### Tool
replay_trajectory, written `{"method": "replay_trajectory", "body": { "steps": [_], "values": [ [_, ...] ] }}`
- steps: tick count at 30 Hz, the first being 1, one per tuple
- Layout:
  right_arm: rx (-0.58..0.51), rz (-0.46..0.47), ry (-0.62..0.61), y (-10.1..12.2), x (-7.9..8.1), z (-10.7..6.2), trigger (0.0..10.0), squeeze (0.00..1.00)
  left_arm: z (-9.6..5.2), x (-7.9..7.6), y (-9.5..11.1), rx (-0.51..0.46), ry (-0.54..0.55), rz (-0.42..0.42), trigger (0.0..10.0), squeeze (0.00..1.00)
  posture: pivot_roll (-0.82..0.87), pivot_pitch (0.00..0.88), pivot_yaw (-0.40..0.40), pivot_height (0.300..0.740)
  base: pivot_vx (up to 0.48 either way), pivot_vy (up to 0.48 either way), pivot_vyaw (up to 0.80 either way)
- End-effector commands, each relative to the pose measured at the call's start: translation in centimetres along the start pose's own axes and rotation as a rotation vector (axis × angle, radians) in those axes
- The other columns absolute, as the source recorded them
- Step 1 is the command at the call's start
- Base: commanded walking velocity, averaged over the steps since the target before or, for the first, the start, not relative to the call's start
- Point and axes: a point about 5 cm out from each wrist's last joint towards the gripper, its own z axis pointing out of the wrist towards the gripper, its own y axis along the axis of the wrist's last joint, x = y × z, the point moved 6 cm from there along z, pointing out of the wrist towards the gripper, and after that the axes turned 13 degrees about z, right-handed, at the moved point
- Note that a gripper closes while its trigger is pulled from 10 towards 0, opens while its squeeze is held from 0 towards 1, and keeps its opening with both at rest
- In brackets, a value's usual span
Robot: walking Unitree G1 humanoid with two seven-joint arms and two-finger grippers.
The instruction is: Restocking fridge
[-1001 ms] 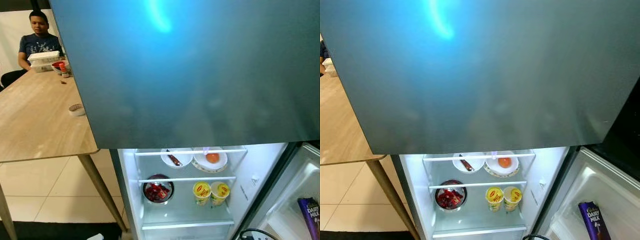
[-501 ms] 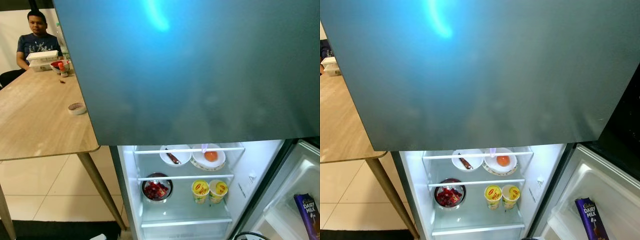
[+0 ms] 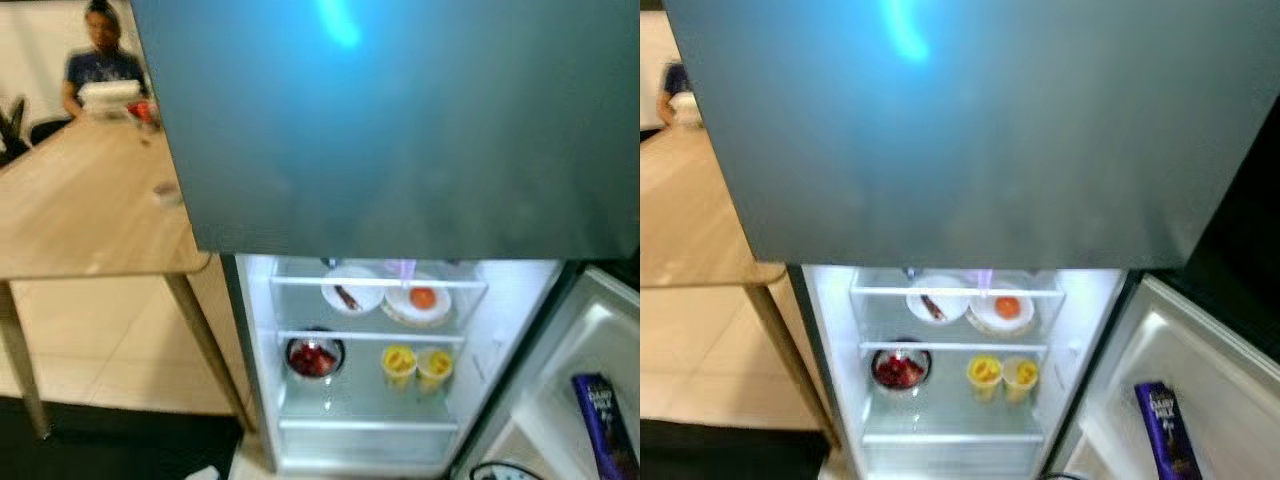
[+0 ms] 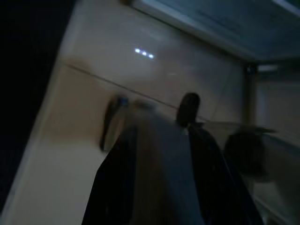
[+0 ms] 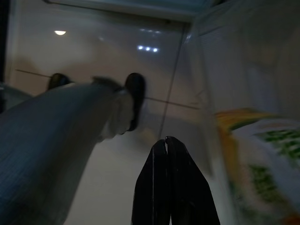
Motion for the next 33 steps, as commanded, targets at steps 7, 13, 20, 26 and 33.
{"method": "replay_trajectory", "body": {
  "steps": [7, 13, 20, 26, 33],
  "values": [
    [0.038, 0.018, -0.016, -1.7, -0.4, -0.2, 10.0, 0.0, 0.0, -0.2, -0.6, 0.022, -0.004, 0.007, 10.0, 0.0, -0.1, 0.0, -0.061, 0.74, -0.396, 0.0, 0.0],
    [0.046, 0.02, -0.024, -2.0, -0.6, -0.3, 10.0, 0.0, 0.0, -0.3, -0.6, 0.024, -0.009, 0.011, 10.0, 0.0, -0.1, 0.0, -0.061, 0.74, -0.341, 0.0, 0.0],
    [0.046, 0.017, -0.032, -2.1, -0.7, -0.3, 10.0, 0.0, 0.0, -0.7, -0.7, 0.027, -0.019, 0.01, 10.0, 0.0, -0.1, 0.0, -0.061, 0.74, -0.312, 0.0, 0.0],
    [0.045, 0.019, -0.032, -2.1, -0.8, -0.3, 10.0, 0.0, 0.1, -0.9, -0.7, 0.027, -0.027, 0.015, 10.0, 0.0, -0.1, 0.0, -0.061, 0.74, -0.301, 0.0, 0.0],
    [0.048, 0.025, -0.036, -2.2, -1.0, -0.4, 10.0, 0.0, 0.1, -1.0, -0.8, 0.03, -0.031, 0.022, 10.0, 0.0, -0.11, 0.0, -0.061, 0.74, -0.117, 0.0, 0.0]
  ]
}}
